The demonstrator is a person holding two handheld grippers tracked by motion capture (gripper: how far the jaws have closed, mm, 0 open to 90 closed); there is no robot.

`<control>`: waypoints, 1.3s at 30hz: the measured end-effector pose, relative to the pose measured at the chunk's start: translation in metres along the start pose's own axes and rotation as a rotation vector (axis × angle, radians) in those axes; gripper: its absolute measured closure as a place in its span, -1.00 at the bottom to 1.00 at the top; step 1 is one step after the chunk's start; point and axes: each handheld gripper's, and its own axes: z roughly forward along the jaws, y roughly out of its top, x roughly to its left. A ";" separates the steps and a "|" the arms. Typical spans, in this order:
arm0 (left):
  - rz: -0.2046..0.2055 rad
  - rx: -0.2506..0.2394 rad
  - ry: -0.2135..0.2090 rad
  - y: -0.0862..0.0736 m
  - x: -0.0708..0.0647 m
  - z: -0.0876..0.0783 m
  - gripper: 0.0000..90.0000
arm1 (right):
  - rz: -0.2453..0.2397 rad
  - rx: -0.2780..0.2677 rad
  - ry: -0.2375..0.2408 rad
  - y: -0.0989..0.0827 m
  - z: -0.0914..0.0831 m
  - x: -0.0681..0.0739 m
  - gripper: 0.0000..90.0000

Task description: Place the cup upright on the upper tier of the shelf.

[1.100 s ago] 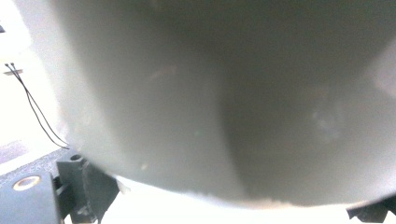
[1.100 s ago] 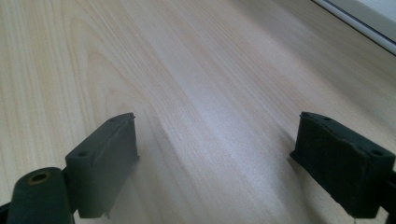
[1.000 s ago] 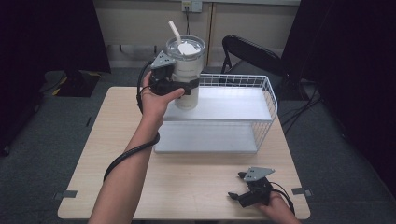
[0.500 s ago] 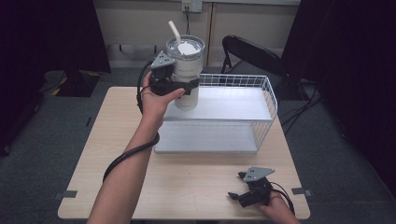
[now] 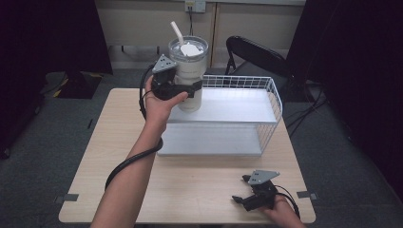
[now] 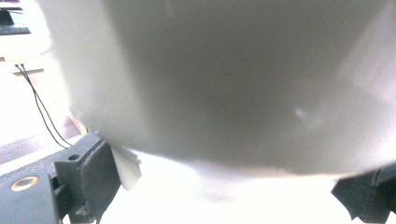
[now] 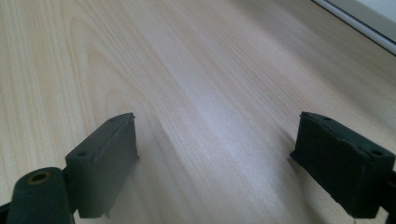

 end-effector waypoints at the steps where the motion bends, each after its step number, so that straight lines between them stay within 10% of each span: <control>1: -0.003 -0.002 0.000 0.000 0.000 0.000 -0.81 | -0.001 -0.001 0.000 0.000 0.000 0.000 -0.72; 9: -0.052 0.020 -0.014 -0.009 0.003 -0.003 -0.84 | 0.000 0.000 0.000 0.000 0.000 0.000 -0.72; 39: -0.034 0.102 -0.048 -0.025 0.005 -0.048 -0.66 | 0.000 -0.001 -0.001 0.000 0.000 0.000 -0.72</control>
